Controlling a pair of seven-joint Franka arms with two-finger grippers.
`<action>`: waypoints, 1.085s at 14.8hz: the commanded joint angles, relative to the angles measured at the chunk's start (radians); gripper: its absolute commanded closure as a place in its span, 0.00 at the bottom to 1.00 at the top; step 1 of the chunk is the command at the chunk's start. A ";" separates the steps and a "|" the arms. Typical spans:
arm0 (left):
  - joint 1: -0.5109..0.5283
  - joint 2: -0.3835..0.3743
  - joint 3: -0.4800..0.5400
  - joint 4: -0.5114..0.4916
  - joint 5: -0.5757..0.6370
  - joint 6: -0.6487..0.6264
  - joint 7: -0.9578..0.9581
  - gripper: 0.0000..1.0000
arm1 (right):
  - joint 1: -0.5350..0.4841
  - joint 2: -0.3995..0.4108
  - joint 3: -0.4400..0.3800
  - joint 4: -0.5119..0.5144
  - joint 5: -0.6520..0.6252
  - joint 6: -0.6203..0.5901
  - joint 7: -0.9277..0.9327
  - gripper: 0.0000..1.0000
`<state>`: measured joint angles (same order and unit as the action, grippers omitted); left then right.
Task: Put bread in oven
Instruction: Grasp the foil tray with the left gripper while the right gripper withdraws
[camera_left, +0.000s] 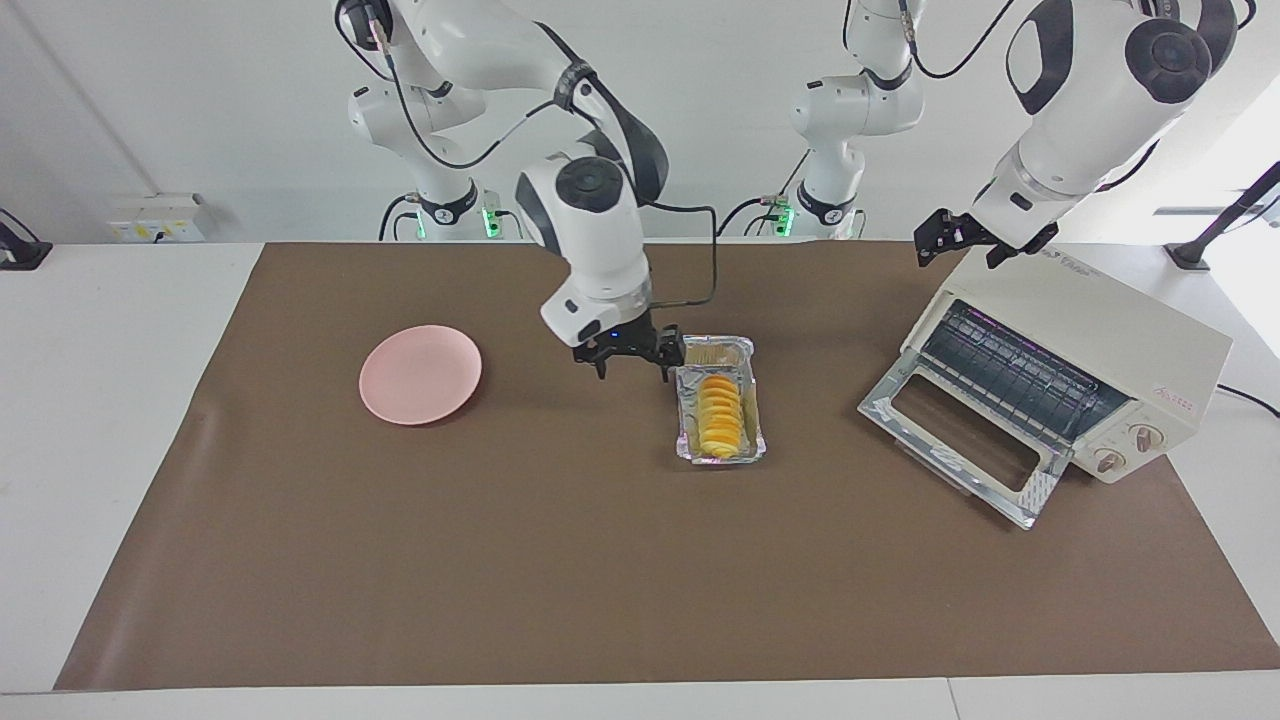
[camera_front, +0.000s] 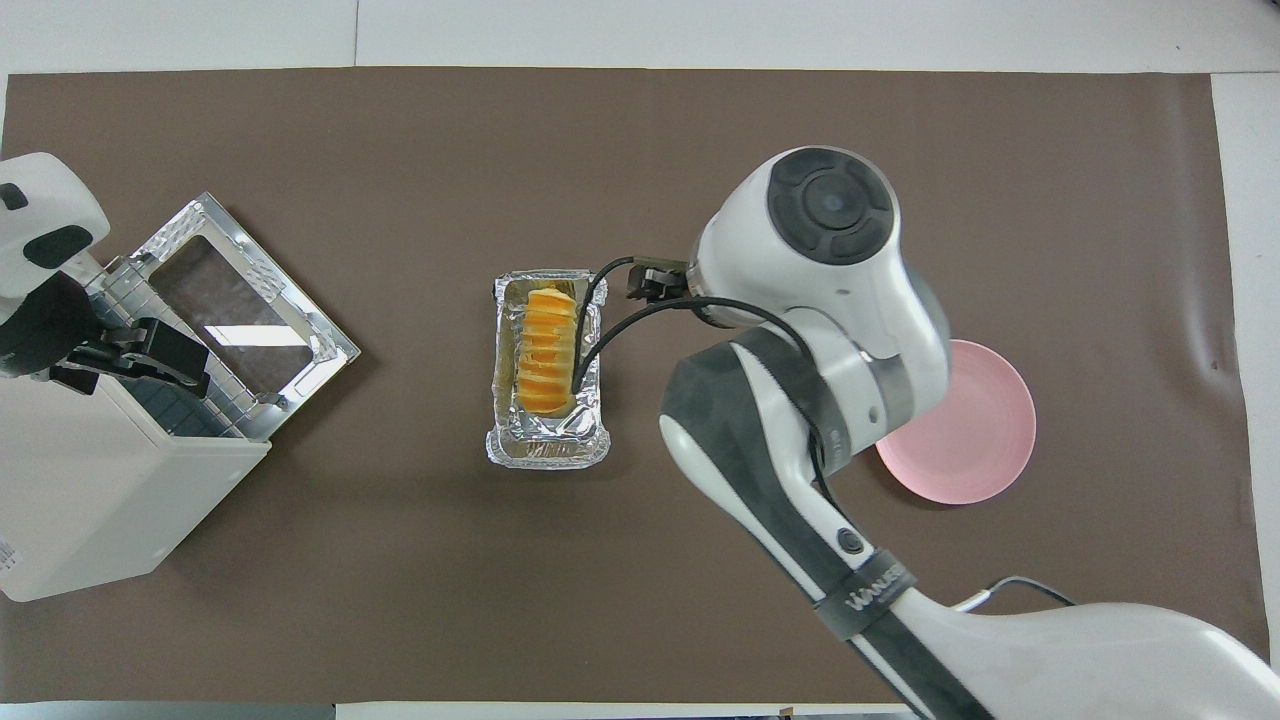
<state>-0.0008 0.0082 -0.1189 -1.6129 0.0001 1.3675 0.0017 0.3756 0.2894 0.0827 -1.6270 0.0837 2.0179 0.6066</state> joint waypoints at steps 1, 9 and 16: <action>-0.016 -0.051 -0.013 -0.025 0.006 -0.014 -0.025 0.00 | -0.136 -0.073 0.008 -0.014 0.021 -0.071 -0.245 0.00; -0.158 -0.042 -0.025 -0.136 -0.095 0.354 -0.281 0.00 | -0.432 -0.229 0.005 -0.017 0.005 -0.263 -0.689 0.00; -0.445 0.278 -0.021 -0.170 -0.097 0.800 -0.554 0.00 | -0.480 -0.369 0.003 -0.028 -0.080 -0.548 -0.748 0.00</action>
<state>-0.3872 0.2383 -0.1586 -1.7899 -0.0829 2.1036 -0.5014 -0.0876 -0.0479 0.0741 -1.6255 0.0442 1.4990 -0.1207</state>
